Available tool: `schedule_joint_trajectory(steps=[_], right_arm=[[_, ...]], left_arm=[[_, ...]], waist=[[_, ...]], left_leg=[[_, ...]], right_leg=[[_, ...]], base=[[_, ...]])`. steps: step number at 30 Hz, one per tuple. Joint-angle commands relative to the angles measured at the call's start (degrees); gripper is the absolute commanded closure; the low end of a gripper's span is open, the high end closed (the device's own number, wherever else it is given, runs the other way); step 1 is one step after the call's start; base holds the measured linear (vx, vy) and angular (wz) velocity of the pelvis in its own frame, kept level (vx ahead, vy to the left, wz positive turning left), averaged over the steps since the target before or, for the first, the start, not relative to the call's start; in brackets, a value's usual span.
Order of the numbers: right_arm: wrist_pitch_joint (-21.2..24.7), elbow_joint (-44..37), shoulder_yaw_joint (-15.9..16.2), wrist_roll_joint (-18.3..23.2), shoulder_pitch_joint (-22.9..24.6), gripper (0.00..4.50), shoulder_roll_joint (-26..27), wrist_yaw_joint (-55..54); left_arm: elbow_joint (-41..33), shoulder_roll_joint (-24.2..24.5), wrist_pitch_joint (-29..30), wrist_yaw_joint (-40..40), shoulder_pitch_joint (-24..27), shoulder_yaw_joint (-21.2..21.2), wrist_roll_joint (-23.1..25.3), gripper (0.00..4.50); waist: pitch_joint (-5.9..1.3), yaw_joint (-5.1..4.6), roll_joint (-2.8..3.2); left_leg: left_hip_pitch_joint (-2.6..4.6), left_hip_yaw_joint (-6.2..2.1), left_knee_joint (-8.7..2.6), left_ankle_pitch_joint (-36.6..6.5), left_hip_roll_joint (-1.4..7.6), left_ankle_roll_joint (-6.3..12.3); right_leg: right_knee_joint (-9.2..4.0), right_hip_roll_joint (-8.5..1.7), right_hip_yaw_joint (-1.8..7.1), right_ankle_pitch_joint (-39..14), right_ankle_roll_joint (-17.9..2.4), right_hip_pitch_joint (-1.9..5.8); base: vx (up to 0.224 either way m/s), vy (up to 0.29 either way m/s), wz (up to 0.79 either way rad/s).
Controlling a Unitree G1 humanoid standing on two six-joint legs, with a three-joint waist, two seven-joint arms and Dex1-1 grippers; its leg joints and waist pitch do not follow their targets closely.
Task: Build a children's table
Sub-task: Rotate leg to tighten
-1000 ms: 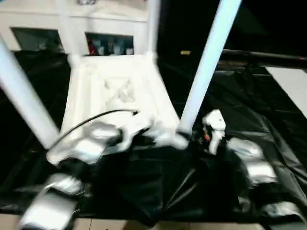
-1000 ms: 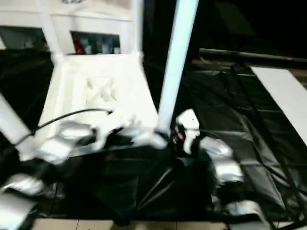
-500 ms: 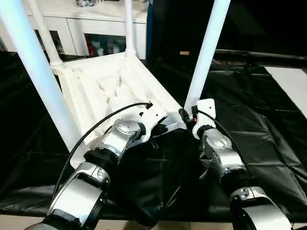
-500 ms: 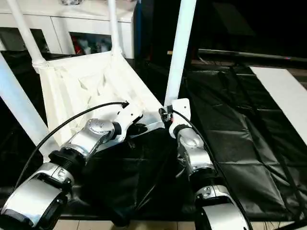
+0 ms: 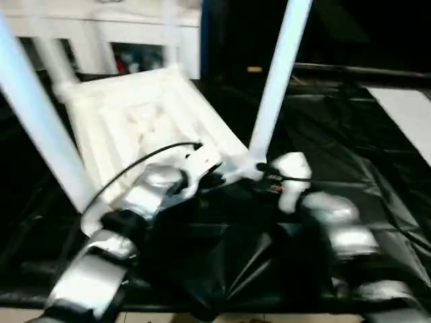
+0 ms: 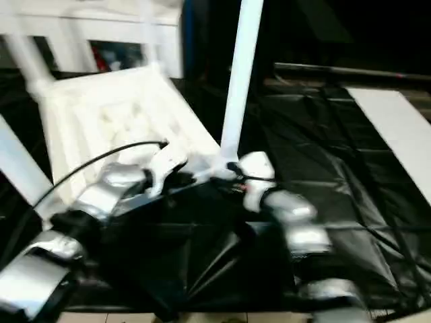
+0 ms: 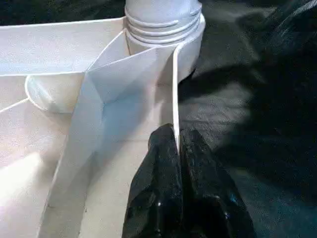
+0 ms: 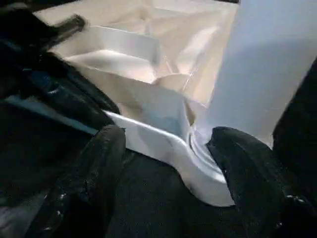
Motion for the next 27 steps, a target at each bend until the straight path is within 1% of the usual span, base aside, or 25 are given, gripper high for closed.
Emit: schedule_joint_trajectory(steps=[1, 2, 4, 6, 7, 8, 9, 11, 12, 17, 20, 24, 27], right_arm=[[1.56, -2.01, -0.27, 1.24, 0.38, 1.35, -2.16, 4.47], [1.56, -2.01, -0.27, 1.24, 0.38, 1.35, -2.16, 4.47], [1.84, -2.15, 0.08, 0.65, 0.22, 1.35, -4.1, 5.9], [2.1, -2.73, 0.7, 0.17, 0.42, 1.35, -5.87, 7.52], [2.1, -2.73, 0.7, 0.17, 0.42, 1.35, -5.88, 7.53], [1.79, -3.03, 1.22, -0.39, 0.68, 1.35, -6.55, 8.29], [1.77, -3.03, 1.24, -0.41, 0.68, 1.35, -6.57, 8.31], [1.41, -2.9, 1.47, -1.02, 0.8, 1.35, -6.57, 8.4], [1.49, -2.9, 1.47, -1.05, 0.83, 1.35, -6.46, 8.46], [1.98, -3.7, 2.54, -0.65, 1.32, 1.35, -5.27, 10.0], [1.39, -2.85, 3.99, -1.55, 1.21, 1.35, -4.6, 10.12], [0.9, -1.35, 4.16, -2.24, 0.4, 1.35, -3.76, 9.35], [1.15, -0.88, 3.88, -1.93, 0.05, 1.35, -3.4, 9.44]], left_arm=[[-1.36, 1.04, -0.89, -6.2, 3.16, -2.42, -1.35, 4.5], [-1.36, 1.04, -0.89, -6.2, 3.16, -2.42, -1.35, 4.5], [-3.93, 2.66, -1.4, -9.75, 4.35, -2.81, -2.11, 4.5], [-6.79, 4.3, -1.41, -13.28, 5.73, -3.02, -2.89, 4.5], [-6.81, 4.31, -1.41, -13.3, 5.74, -3.02, -2.89, 4.5], [-8.53, 5.31, -1.37, -15.23, 6.56, -3.26, -3.33, 4.5], [-8.58, 5.34, -1.36, -15.27, 6.58, -3.27, -3.34, 4.5], [-10.16, 6.05, -0.83, -16.38, 7.39, -3.32, -3.67, 4.5], [-10.41, 6.1, -0.7, -16.45, 7.52, -3.3, -3.72, 4.5], [-11.67, 6.2, -0.22, -17.0, 7.99, -3.34, -3.97, 4.5], [-12.52, 6.26, 0.23, -17.62, 8.26, -3.44, -4.07, 4.5], [-13.38, 6.33, 0.76, -17.83, 8.49, -3.36, -4.0, 4.5], [-13.67, 6.36, 0.96, -17.8, 8.56, -3.3, -3.94, 4.5]], waist=[[-2.76, 0.17, -0.57], [-2.76, 0.22, -0.61], [-2.74, 0.28, -0.55], [-2.8, 0.31, -0.51], [-2.86, 0.33, -0.53], [-2.94, 0.47, -0.38], [-2.94, 0.47, -0.38], [-3.1, 0.74, -0.34], [-3.09, 0.69, -0.44], [-3.11, 0.72, -0.53], [-3.12, 0.8, -0.44], [-3.09, 0.78, -0.44], [-3.16, 0.72, -0.5]], left_leg=[[-0.28, 0.55, -3.11, -12.0, 0.65, 5.56], [-0.27, 0.49, -3.21, -12.68, 0.78, 5.08], [-0.26, 0.41, -3.3, -12.93, 0.78, 4.32], [-0.09, 0.5, -3.25, -12.5, 0.81, 3.88], [-0.1, 0.53, -3.23, -12.11, 0.79, 3.97], [-0.1, 0.62, -3.12, -10.81, 0.79, 4.22], [-0.1, 0.62, -3.12, -10.81, 0.79, 4.22], [-0.08, 0.67, -3.0, -9.42, 0.81, 4.62], [-0.15, 0.72, -2.97, -9.11, 0.72, 4.77], [-0.17, 0.71, -2.92, -9.02, 0.72, 4.82], [-0.05, 0.71, -2.94, -8.58, 0.73, 4.77], [0.01, 0.72, -2.96, -9.31, 0.72, 4.26], [-0.08, 0.71, -2.91, -8.81, 0.67, 4.31]], right_leg=[[-4.7, -2.9, 1.41, -11.75, -12.97, 2.91], [-4.76, -2.98, 1.43, -13.3, -12.71, 2.9], [-4.79, -2.98, 1.41, -14.35, -12.34, 2.83], [-4.65, -2.87, 1.48, -13.41, -12.41, 2.73], [-4.54, -2.81, 1.49, -12.53, -12.56, 2.81], [-4.29, -2.79, 1.5, -9.67, -13.0, 2.8], [-4.29, -2.79, 1.5, -9.67, -13.0, 2.8], [-3.87, -2.77, 1.49, -6.18, -13.93, 2.93], [-3.79, -2.7, 1.47, -5.25, -14.07, 3.0], [-3.73, -2.79, 1.48, -5.37, -14.13, 3.12], [-3.69, -2.75, 1.47, -5.06, -14.21, 3.05], [-3.76, -2.77, 1.47, -6.15, -13.97, 3.03], [-3.63, -2.76, 1.51, -5.46, -13.96, 3.15]], base=[[0.0, 0.0, 0.0], [0.0, 0.0, 0.0], [0.0, 0.0, 0.0], [0.0, 0.0, 0.0], [0.0, 0.0, 0.0], [0.0, 0.0, 0.0], [0.0, 0.0, 0.0], [0.0, 0.0, 0.0], [0.0, 0.0, 0.0], [0.0, 0.0, 0.0], [0.0, 0.0, 0.0], [0.0, 0.0, 0.0], [0.0, 0.0, 0.0]])
